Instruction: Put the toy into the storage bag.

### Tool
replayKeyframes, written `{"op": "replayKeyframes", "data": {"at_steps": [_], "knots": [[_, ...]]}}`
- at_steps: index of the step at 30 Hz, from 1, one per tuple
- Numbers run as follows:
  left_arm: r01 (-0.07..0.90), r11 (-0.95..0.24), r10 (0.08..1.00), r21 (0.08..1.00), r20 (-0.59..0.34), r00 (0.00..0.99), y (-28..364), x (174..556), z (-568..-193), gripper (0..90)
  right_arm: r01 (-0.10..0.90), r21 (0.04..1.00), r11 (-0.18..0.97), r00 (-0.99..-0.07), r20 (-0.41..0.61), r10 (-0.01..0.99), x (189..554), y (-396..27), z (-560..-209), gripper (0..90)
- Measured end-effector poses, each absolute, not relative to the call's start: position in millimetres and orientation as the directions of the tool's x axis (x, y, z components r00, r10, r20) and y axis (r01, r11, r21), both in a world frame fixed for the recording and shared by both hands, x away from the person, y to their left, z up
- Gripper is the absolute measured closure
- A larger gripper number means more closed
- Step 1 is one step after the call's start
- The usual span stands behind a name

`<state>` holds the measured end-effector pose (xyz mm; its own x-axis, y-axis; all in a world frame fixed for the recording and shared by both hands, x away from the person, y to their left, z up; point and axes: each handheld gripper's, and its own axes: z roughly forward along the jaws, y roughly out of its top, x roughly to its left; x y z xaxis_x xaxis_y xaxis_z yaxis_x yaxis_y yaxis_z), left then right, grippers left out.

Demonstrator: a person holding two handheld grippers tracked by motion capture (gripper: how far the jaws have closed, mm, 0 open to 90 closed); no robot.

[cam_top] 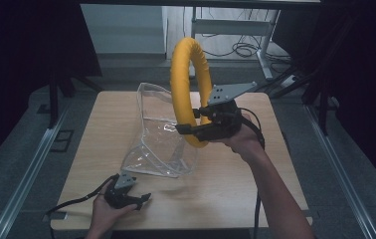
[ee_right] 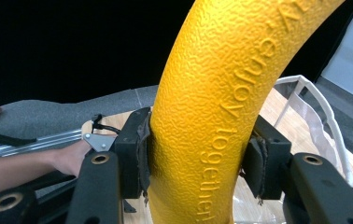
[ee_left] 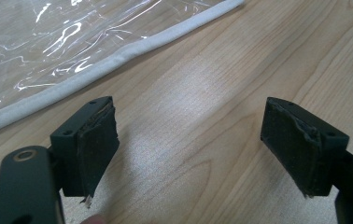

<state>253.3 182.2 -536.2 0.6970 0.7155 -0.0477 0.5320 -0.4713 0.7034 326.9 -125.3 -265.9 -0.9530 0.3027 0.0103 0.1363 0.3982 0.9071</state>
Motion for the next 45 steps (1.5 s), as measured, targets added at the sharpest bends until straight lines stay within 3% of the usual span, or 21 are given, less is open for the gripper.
{"op": "replayKeyframes", "data": {"at_steps": [45], "knots": [[0.529,-0.472,0.714,0.705,-0.046,0.698,183,253,-535,18.8,0.077,0.922,0.379,-0.988,0.021,0.150,317,-79,-259,48.9]]}}
